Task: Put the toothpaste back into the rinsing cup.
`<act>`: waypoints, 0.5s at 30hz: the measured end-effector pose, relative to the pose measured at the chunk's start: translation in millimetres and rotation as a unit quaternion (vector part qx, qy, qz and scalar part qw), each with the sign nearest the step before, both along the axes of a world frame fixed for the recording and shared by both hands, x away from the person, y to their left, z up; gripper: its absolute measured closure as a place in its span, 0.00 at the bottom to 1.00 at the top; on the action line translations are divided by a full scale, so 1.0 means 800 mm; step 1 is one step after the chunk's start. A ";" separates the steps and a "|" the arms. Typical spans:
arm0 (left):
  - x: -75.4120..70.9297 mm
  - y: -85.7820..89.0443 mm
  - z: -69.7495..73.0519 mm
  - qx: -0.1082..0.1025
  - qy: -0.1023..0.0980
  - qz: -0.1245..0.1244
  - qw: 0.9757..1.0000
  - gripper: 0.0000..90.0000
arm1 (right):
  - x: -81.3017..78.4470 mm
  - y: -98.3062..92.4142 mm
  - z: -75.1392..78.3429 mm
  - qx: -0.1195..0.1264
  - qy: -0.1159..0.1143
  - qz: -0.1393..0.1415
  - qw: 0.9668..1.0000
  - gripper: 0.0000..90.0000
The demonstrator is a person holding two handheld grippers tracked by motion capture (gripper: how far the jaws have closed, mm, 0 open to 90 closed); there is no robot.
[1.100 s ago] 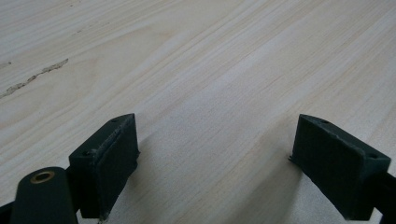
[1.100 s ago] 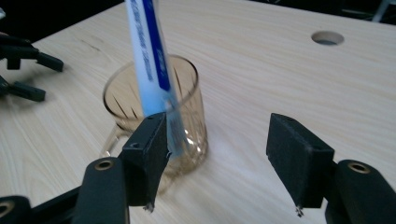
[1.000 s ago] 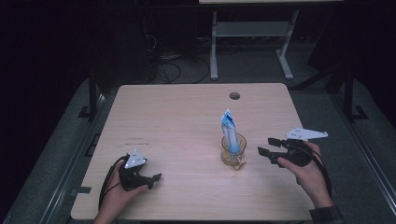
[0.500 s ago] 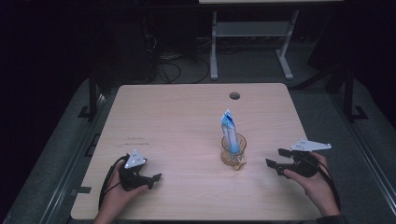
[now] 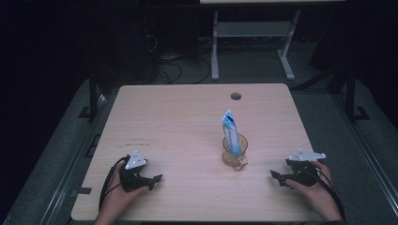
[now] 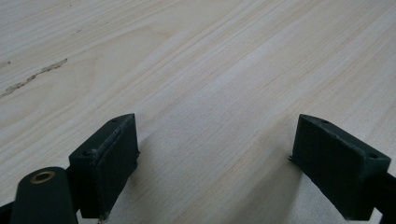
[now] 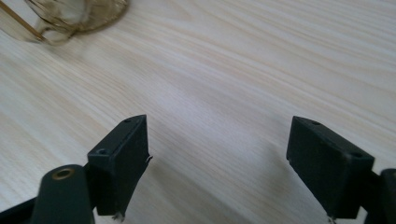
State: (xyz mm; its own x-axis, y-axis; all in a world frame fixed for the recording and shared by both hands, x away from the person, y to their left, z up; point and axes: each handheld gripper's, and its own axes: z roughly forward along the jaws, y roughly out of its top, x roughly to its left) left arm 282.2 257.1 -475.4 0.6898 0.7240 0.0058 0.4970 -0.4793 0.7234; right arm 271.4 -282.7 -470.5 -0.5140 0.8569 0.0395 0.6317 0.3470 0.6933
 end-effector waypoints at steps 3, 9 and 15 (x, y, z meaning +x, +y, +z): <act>0.000 0.000 0.000 0.000 0.000 0.000 1.000 0.15 | -0.003 -0.002 -0.005 -0.007 0.001 -0.008 1.000 0.23; 0.000 0.000 0.000 0.000 0.000 0.000 1.000 0.15 | -0.008 -0.008 -0.008 -0.006 -0.006 -0.019 1.000 0.22; 0.000 0.000 0.000 0.000 0.000 0.000 1.000 0.15 | -0.011 -0.011 -0.012 0.004 -0.017 -0.019 1.000 0.21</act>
